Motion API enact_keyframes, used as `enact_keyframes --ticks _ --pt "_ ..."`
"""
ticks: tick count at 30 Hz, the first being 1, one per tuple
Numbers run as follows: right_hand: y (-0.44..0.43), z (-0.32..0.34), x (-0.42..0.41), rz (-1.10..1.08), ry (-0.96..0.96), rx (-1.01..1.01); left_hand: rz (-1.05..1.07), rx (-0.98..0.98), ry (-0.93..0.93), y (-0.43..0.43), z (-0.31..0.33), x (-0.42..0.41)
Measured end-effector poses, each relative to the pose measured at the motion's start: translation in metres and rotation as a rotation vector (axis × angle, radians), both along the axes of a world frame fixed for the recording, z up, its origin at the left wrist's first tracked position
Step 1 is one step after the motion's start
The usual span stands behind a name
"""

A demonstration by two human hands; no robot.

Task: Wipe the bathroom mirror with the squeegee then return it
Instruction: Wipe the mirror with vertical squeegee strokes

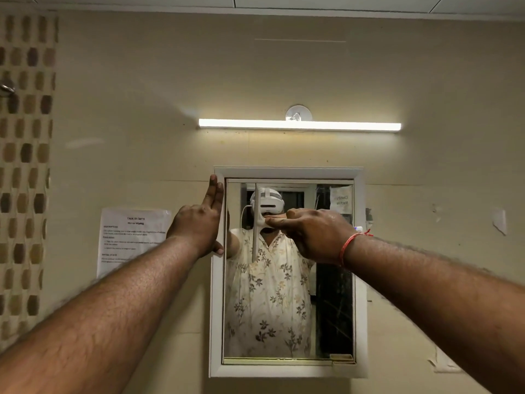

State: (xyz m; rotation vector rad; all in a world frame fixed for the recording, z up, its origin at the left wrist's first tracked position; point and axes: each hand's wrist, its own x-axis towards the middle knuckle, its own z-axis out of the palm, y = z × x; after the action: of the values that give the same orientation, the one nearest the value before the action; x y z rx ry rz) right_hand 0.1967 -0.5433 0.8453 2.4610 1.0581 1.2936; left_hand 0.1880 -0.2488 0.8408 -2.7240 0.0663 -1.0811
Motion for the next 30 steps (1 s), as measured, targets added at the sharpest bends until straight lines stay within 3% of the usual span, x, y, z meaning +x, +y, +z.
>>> enact_keyframes --ticks 17,24,30 --pt "-0.107 -0.007 -0.011 -0.08 -0.042 0.071 -0.17 -0.144 0.052 0.005 -0.023 0.011" --pt "-0.157 -0.009 -0.019 -0.309 0.0 0.116 -0.173 -0.13 0.069 0.002 -0.028 0.011" --pt "-0.163 -0.006 -0.021 -0.349 0.003 0.091 -0.211 -0.146 0.089 0.008 -0.034 0.017"
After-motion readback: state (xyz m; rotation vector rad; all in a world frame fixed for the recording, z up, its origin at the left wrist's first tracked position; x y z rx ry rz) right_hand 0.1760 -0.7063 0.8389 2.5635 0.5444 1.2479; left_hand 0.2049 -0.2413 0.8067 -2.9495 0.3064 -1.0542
